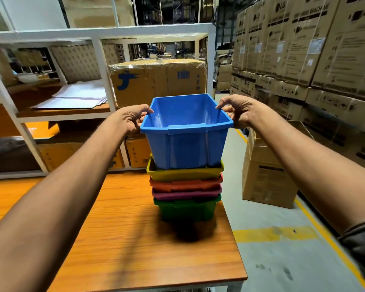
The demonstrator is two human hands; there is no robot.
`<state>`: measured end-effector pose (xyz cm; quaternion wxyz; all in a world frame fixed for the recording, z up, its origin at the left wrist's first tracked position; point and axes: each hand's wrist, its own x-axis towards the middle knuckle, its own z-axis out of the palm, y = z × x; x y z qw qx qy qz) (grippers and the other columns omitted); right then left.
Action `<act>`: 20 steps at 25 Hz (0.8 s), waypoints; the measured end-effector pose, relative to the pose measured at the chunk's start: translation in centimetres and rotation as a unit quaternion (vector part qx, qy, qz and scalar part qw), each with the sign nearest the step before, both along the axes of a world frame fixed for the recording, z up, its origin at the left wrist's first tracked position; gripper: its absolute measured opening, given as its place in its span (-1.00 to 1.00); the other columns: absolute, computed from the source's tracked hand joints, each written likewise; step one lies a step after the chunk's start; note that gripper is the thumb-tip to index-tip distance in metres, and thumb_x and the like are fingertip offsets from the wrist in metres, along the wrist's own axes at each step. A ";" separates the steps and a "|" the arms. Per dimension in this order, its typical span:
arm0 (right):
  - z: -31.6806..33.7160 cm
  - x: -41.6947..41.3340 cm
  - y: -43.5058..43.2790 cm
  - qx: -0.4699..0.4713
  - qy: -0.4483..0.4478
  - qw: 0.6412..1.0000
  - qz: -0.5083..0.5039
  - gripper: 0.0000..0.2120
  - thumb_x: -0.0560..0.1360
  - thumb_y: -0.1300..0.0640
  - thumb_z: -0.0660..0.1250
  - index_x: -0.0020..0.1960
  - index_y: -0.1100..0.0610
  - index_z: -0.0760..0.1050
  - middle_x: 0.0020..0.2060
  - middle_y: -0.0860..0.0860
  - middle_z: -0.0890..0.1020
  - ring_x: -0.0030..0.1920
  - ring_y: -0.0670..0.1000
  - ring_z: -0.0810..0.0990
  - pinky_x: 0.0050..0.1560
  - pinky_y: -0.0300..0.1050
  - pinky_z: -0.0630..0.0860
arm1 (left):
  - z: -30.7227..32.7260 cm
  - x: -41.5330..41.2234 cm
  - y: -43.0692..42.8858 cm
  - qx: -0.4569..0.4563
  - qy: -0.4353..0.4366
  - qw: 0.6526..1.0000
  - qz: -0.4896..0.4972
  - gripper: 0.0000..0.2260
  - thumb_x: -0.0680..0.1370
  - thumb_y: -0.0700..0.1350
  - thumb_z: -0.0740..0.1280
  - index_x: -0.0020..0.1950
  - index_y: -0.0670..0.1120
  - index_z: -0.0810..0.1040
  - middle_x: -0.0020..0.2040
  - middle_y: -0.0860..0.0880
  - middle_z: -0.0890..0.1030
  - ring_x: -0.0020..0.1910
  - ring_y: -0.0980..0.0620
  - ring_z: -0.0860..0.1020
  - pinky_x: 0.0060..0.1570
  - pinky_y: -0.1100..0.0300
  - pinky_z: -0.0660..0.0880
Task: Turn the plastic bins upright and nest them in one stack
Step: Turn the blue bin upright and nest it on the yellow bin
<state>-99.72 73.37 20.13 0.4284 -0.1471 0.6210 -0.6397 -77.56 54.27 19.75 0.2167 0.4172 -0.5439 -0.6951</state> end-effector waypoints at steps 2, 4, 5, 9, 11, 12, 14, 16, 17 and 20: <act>-1.0 -0.8 -0.7 -0.008 -0.015 1.000 -0.003 -0.77 0.43 0.27 0.37 0.09 0.22 0.56 -0.19 0.16 0.71 -0.04 -0.02 0.61 0.30 -0.35 0.47 | -0.5 -0.2 0.2 -0.014 -0.019 1.000 0.003 -0.79 0.57 -0.15 0.40 0.18 -0.14 0.54 0.05 -0.11 0.64 -0.15 0.03 0.64 -0.36 0.20 0.67; -1.7 -1.0 -1.2 -0.016 -0.024 1.000 -0.005 -0.76 0.44 0.26 0.36 0.11 0.21 0.54 -0.11 0.16 0.69 -0.01 0.03 0.63 0.36 -0.26 0.47 | -1.0 -0.4 0.1 -0.024 -0.026 0.999 0.010 -0.87 0.57 -0.14 0.40 0.07 -0.15 0.53 0.17 -0.12 0.63 0.01 0.02 0.64 -0.11 0.21 0.64; -1.8 -1.0 -1.4 -0.021 -0.026 0.999 -0.003 -0.75 0.45 0.26 0.36 0.13 0.21 0.53 -0.09 0.16 0.68 -0.04 0.05 0.66 0.29 -0.21 0.54 | -1.2 -0.4 0.1 -0.027 -0.031 0.999 0.016 -0.88 0.57 -0.15 0.40 0.03 -0.15 0.51 0.19 -0.13 0.62 0.07 0.00 0.64 -0.05 0.21 0.62; -1.9 -1.0 -2.0 -0.029 -0.025 0.999 -0.010 -0.62 0.42 0.29 0.37 0.23 0.20 0.56 0.06 0.14 0.71 0.00 0.10 0.73 -0.08 -0.13 0.70 | -1.2 -0.9 -0.5 -0.031 -0.046 0.998 0.018 -0.83 0.58 -0.14 0.41 0.12 -0.13 0.52 0.18 -0.14 0.59 -0.04 -0.02 0.64 -0.38 0.16 0.66; -2.1 -0.8 -2.1 -0.029 -0.023 0.999 -0.014 -0.64 0.42 0.29 0.36 0.21 0.19 0.56 0.09 0.12 0.71 -0.02 0.09 0.73 -0.30 -0.11 0.68 | -1.2 -0.9 -0.8 -0.040 -0.055 0.998 0.015 -0.76 0.57 -0.13 0.41 0.21 -0.11 0.51 0.15 -0.14 0.58 -0.06 -0.03 0.63 -0.49 0.16 0.63; -2.2 -0.6 -2.1 -0.028 -0.020 0.999 -0.014 -0.67 0.43 0.30 0.35 0.19 0.19 0.55 0.09 0.12 0.70 -0.07 0.09 0.73 -0.39 -0.12 0.65 | -1.4 -0.9 -0.9 -0.037 -0.056 0.998 0.015 -0.75 0.57 -0.13 0.42 0.23 -0.10 0.51 0.14 -0.15 0.57 -0.04 -0.04 0.63 -0.49 0.16 0.63; -2.7 -0.4 -2.2 -0.020 -0.023 0.999 -0.012 -0.72 0.44 0.30 0.34 0.15 0.20 0.56 0.07 0.12 0.71 -0.18 0.09 0.74 -0.46 -0.14 0.61 | -1.8 -0.9 -1.1 -0.026 -0.050 0.998 0.011 -0.80 0.57 -0.14 0.43 0.17 -0.09 0.53 0.13 -0.15 0.57 0.00 -0.06 0.64 -0.46 0.14 0.65; -3.5 -0.4 -2.3 -0.007 -0.025 1.000 -0.013 -0.75 0.44 0.30 0.36 0.12 0.20 0.57 0.01 0.13 0.72 -0.21 0.11 0.75 -0.40 -0.12 0.65 | -2.5 -0.8 -1.1 -0.016 -0.058 0.998 0.012 -0.87 0.58 -0.14 0.42 0.07 -0.10 0.51 0.09 -0.15 0.57 -0.03 -0.05 0.63 -0.49 0.13 0.64; -3.9 -0.3 -2.3 0.001 -0.022 1.000 -0.014 -0.76 0.45 0.30 0.36 0.11 0.20 0.57 -0.03 0.13 0.73 -0.18 0.11 0.75 -0.35 -0.11 0.67 | -3.0 -0.8 -1.0 -0.013 -0.066 0.998 0.013 -0.88 0.59 -0.14 0.41 0.04 -0.11 0.50 0.07 -0.14 0.56 -0.06 -0.04 0.62 -0.51 0.13 0.63; -4.8 -0.3 -2.4 0.022 -0.020 0.999 -0.019 -0.80 0.46 0.31 0.35 0.08 0.20 0.56 -0.09 0.13 0.72 -0.11 0.09 0.74 -0.24 -0.11 0.70 | -3.9 -0.9 -0.7 -0.007 -0.066 0.998 0.014 -0.88 0.60 -0.13 0.38 -0.01 -0.12 0.47 0.01 -0.14 0.54 -0.11 -0.03 0.60 -0.54 0.13 0.61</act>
